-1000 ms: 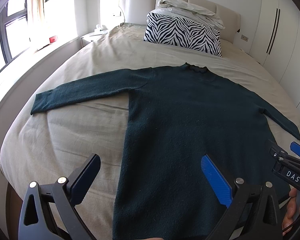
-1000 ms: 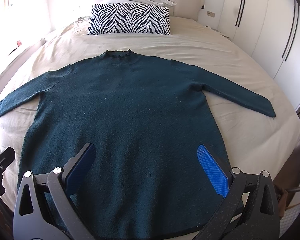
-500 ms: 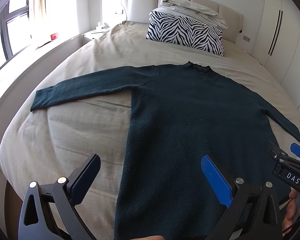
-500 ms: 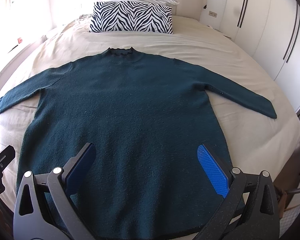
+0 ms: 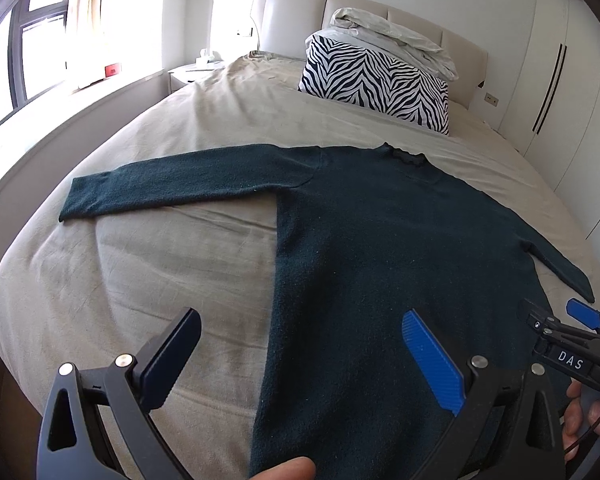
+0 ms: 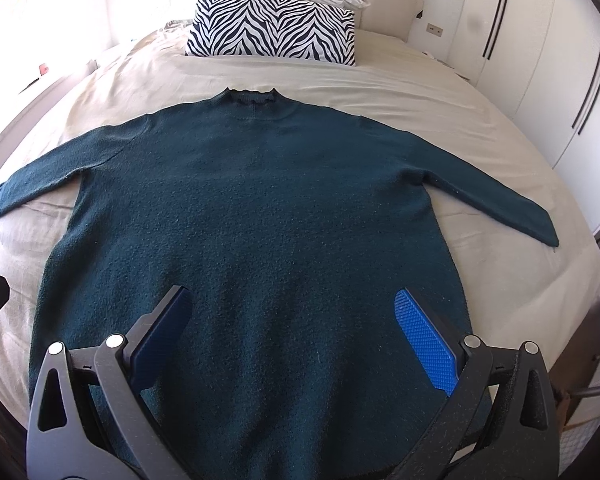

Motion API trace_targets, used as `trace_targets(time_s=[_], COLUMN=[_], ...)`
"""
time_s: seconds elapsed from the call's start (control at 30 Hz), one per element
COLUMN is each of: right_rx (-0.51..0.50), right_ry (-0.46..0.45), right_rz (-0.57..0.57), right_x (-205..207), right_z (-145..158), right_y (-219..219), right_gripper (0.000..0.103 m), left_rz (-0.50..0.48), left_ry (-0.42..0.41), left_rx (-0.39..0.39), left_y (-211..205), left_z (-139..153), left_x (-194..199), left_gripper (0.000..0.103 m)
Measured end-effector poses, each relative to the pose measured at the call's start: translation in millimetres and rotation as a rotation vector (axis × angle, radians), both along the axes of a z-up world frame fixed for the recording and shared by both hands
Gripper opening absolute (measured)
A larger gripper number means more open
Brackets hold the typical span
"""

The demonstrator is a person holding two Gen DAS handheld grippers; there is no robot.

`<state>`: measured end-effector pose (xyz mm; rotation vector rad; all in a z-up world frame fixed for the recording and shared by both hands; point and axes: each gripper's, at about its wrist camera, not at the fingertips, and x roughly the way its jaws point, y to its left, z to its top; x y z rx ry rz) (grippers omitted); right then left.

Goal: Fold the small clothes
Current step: 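Grasp the sleeve cuff nearest the left tool and fold it across the body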

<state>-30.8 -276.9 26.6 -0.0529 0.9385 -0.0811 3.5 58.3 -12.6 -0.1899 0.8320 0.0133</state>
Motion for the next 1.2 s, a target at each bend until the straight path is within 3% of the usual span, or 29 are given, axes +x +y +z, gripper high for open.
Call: trace_targets(time_s=[0.2,0.3,0.33,0.43,0.5,0.57,0.67,0.77,1.0,1.13,1.17,1.2], right_rx=[0.008,0.043,0.057,0.099,0.120,0.144,0.195,0.240,0.359,0.422,0.432,0.437], right_ry=[0.002,0.001,0.004,0.003,-0.001,-0.003,-0.007,-0.013,-0.001,0.029,0.028,0.025], right_rz=[0.054,0.100,0.116,0.149,0.160,0.171,0.186,0.197,0.208,0.196,0.194,0.191], right_x=[17,30,35,51,62,73,90,102,118,123,123,123], right_z=[-1,0,-1,0,0,1,1,0,-12,-26,-29,-31], right_y=[18,31,36,50,60,67,73,74,64,55,53,49], right_gripper=[0.103,0.103,0.103,0.103,0.103,0.103,0.103,0.103,0.072,0.064,0.064,0.062], left_rz=[0.093,0.115,0.109,0.169,0.233,0.305,0.373,0.447,0.766,0.836,0.838,0.834], left_ry=[0.017,-0.046,-0.034,0.076,0.092,0.056,0.026,-0.058,-0.224,-0.250,-0.252,-0.251], left_rx=[-0.214,-0.402,-0.453,-0.459,-0.574,-0.671,-0.732,-0.785,-0.966,-0.952,-0.942,-0.936], left_y=[69,106,115,134,157,183,211,239,292,309,312,317], left_z=[-14,-26,-31,-47,-61,-70,-77,-81,-107,-114,-113,-114], left_x=[22,30,34,46,50,54,70,86,92,112,118,123], left_gripper=[0.103,0.103,0.103,0.103,0.103,0.103,0.103,0.103,0.102,0.100,0.095,0.082])
